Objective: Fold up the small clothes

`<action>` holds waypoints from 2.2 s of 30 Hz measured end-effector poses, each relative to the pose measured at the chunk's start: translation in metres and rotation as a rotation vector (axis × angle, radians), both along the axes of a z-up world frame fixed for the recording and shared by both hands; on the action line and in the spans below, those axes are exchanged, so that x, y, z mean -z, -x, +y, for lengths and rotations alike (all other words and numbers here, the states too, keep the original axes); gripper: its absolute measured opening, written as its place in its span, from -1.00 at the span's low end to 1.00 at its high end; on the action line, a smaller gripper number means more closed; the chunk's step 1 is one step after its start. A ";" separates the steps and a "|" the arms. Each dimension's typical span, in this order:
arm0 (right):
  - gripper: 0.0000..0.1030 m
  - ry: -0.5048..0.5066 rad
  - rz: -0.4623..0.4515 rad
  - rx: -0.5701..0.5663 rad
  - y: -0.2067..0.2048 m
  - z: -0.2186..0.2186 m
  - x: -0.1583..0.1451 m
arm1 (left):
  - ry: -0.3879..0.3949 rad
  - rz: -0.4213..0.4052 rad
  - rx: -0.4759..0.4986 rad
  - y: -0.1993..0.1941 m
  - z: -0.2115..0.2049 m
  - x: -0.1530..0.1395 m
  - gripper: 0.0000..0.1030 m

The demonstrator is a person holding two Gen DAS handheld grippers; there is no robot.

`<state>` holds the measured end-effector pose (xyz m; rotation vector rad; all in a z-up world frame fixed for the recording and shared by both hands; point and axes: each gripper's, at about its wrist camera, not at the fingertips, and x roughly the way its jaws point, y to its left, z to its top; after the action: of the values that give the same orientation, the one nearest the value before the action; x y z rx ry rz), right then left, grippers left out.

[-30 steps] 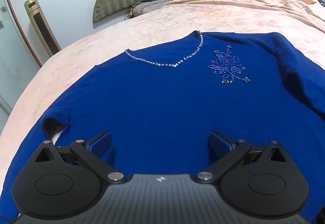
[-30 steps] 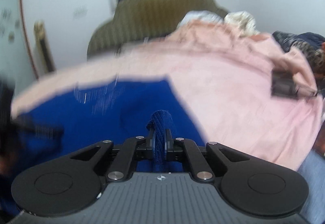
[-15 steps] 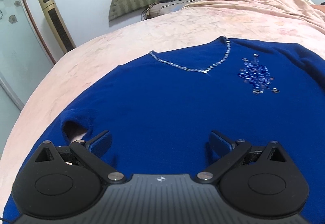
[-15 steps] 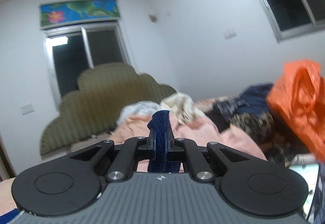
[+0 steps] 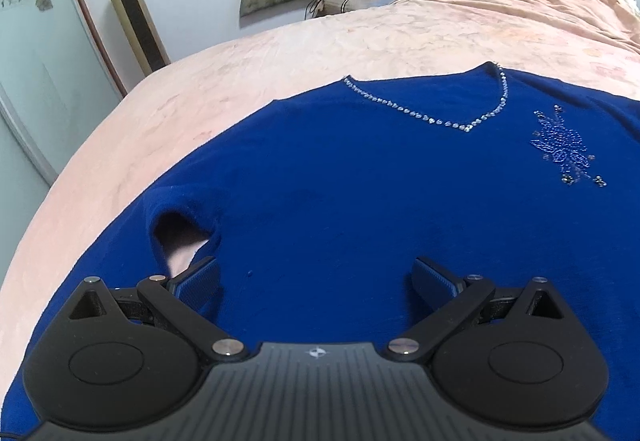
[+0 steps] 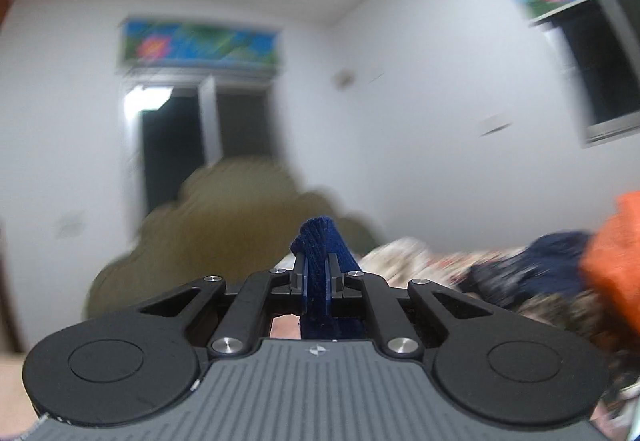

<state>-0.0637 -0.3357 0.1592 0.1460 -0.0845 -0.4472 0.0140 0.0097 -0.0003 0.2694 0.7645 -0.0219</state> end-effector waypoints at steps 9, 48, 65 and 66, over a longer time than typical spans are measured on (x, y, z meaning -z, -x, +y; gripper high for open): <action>-0.81 -0.246 0.266 -0.316 -0.095 0.056 0.078 | 0.019 0.012 -0.026 -0.007 0.018 0.004 0.99; -0.80 -0.147 0.578 -0.893 -0.214 0.344 0.126 | 0.007 -0.011 -0.099 -0.001 0.067 0.001 0.99; -0.78 -0.066 0.576 -0.969 -0.224 0.375 0.118 | 0.023 0.003 -0.115 -0.013 0.076 0.004 0.99; -0.72 -0.068 0.586 -0.977 -0.223 0.376 0.119 | 0.020 0.003 -0.115 -0.013 0.076 0.004 0.99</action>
<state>0.1596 0.0407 0.0397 0.1028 0.5628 0.4947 0.0271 0.0853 -0.0043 0.2059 0.7813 0.0784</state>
